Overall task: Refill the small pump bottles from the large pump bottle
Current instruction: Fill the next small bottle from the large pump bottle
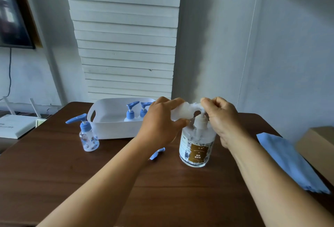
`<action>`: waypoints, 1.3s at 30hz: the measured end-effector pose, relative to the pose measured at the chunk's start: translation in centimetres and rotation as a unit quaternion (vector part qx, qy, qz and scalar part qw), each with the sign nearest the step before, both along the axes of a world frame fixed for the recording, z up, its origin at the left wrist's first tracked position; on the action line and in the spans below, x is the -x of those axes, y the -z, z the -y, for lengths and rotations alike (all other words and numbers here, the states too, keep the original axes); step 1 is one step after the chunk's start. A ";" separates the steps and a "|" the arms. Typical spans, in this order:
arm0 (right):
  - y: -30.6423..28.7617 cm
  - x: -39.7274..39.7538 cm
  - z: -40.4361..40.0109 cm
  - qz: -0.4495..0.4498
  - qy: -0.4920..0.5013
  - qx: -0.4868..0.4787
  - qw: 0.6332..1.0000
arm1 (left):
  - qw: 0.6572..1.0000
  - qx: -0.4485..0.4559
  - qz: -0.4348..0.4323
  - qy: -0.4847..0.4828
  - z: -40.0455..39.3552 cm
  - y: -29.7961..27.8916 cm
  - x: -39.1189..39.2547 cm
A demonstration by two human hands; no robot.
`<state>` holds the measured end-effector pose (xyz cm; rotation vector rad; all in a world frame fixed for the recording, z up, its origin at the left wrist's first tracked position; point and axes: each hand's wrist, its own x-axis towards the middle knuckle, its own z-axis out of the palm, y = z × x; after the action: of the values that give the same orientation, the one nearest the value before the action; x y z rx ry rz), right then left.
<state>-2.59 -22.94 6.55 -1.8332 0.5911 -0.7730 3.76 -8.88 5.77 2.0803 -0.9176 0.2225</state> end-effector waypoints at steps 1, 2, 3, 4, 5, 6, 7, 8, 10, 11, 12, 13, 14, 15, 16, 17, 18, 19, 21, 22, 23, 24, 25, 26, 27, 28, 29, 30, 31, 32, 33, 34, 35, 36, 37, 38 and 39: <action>0.5 -0.1 -0.1 0.003 0.001 -0.010 1.000 | 1.000 -0.002 -0.006 0.000 0.0 0.3 0.1; 0.9 -0.1 -0.3 0.003 0.004 -0.017 1.000 | 1.000 -0.005 -0.009 0.002 -0.1 0.6 0.2; 1.2 -0.1 -0.3 0.000 0.005 -0.019 1.000 | 1.000 -0.006 -0.009 0.004 -0.1 0.8 0.2; 1.1 -0.1 -0.3 -0.001 0.004 -0.018 1.000 | 1.000 -0.003 -0.010 0.006 -0.2 0.8 0.3; 0.8 0.0 -0.2 0.001 0.002 -0.017 1.000 | 1.000 0.000 -0.013 0.007 -0.2 0.6 0.3; 0.3 0.1 -0.2 0.001 0.000 -0.010 1.000 | 1.000 0.003 -0.011 0.006 -0.2 0.3 0.2; -0.1 0.1 0.0 -0.004 -0.001 0.001 1.000 | 1.000 0.003 -0.005 0.004 -0.1 0.1 0.1; -0.5 0.1 0.0 -0.008 -0.001 0.012 1.000 | 1.000 -0.001 0.003 0.000 -0.1 -0.2 0.0; -0.5 0.1 0.0 -0.006 -0.001 0.016 1.000 | 1.000 -0.005 0.012 -0.003 0.0 -0.3 -0.1; -0.1 0.0 0.0 0.001 -0.001 0.009 1.000 | 1.000 -0.004 0.010 -0.002 0.0 -0.1 -0.1; 0.3 -0.1 -0.1 0.007 0.001 -0.001 1.000 | 1.000 -0.005 0.005 -0.001 0.0 0.1 -0.1; 0.8 -0.2 -0.2 0.009 0.003 -0.012 1.000 | 1.000 -0.008 0.000 0.001 0.0 0.4 0.1; 1.1 -0.2 -0.3 0.008 0.005 -0.017 1.000 | 1.000 -0.011 -0.004 0.002 -0.1 0.6 0.2; 1.1 -0.2 -0.3 0.005 0.006 -0.015 1.000 | 1.000 -0.010 -0.005 0.002 -0.1 0.6 0.2; 0.8 -0.2 -0.3 0.000 0.005 -0.010 1.000 | 1.000 -0.007 -0.007 0.002 -0.1 0.5 0.1; 0.4 -0.1 -0.2 -0.003 0.005 -0.002 1.000 | 1.000 -0.003 -0.008 0.001 -0.1 0.4 0.1; -0.1 0.0 0.0 -0.003 0.004 0.009 1.000 | 1.000 0.001 -0.005 -0.001 0.0 0.1 0.0; -0.4 0.0 0.1 -0.004 0.000 0.018 1.000 | 1.000 0.000 0.001 -0.004 0.0 -0.1 -0.2; -0.5 0.1 0.1 -0.001 0.000 0.022 1.000 | 1.000 -0.002 0.005 -0.005 0.1 -0.1 -0.2; -0.2 0.0 0.1 0.005 0.002 0.013 1.000 | 1.000 0.002 0.001 -0.003 0.0 0.0 -0.2; 0.3 -0.2 0.0 0.011 0.006 0.004 1.000 | 1.000 0.005 -0.007 0.000 0.0 0.3 -0.2; 0.8 -0.3 -0.1 0.014 0.010 -0.003 1.000 | 1.000 0.003 -0.011 0.002 0.0 0.5 -0.1; 1.3 -0.2 -0.3 0.013 0.013 -0.009 1.000 | 1.000 -0.001 -0.013 0.003 -0.1 0.8 0.1; 1.4 -0.3 -0.3 0.008 0.012 -0.008 1.000 | 1.000 -0.002 -0.012 0.003 -0.1 0.9 0.1; 1.1 -0.3 -0.3 0.001 0.008 -0.005 1.000 | 1.000 -0.001 -0.013 0.004 -0.2 0.9 0.1; 0.7 -0.1 -0.3 -0.005 0.005 -0.001 1.000 | 1.000 0.001 -0.015 0.005 -0.2 0.7 0.1; 0.0 0.0 -0.2 -0.008 0.002 0.009 1.000 | 1.000 0.005 -0.013 0.004 -0.1 0.5 0.0; -0.5 0.1 -0.1 -0.010 -0.003 0.020 1.000 | 1.000 0.006 -0.007 0.001 0.0 0.2 -0.1; -0.9 0.2 0.1 -0.012 -0.006 0.031 0.999 | 1.000 0.003 0.001 -0.003 0.1 0.0 -0.2; -1.0 0.3 0.1 -0.014 -0.008 0.038 0.999 | 1.000 -0.001 0.008 -0.005 0.2 -0.2 -0.3; -0.8 0.2 0.2 -0.014 -0.007 0.036 0.999 | 1.000 -0.003 0.009 -0.005 0.2 -0.1 -0.4; -0.4 0.1 0.2 -0.010 -0.007 0.027 1.000 | 1.000 -0.002 0.006 -0.003 0.2 0.1 -0.3; 0.0 0.0 0.1 -0.004 -0.006 0.014 1.000 | 1.000 -0.001 0.003 -0.001 0.2 0.3 -0.2; 0.5 -0.1 0.0 0.000 -0.006 0.000 1.000 | 1.000 -0.003 0.000 0.002 0.1 0.6 -0.1; 0.8 -0.1 -0.1 0.002 -0.006 -0.006 1.000 | 1.000 -0.005 0.000 0.003 0.0 0.8 0.0; 0.8 -0.1 -0.1 -0.001 -0.006 -0.002 1.000 | 1.000 -0.004 0.002 0.002 -0.1 0.9 0.0; 0.6 0.0 -0.1 -0.006 -0.004 0.007 1.000 | 1.000 -0.002 0.000 0.003 -0.1 0.8 0.0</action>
<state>-2.58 -22.81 5.96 -1.8522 0.5860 -0.7627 3.74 -8.79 4.96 2.0799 -0.9250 0.2165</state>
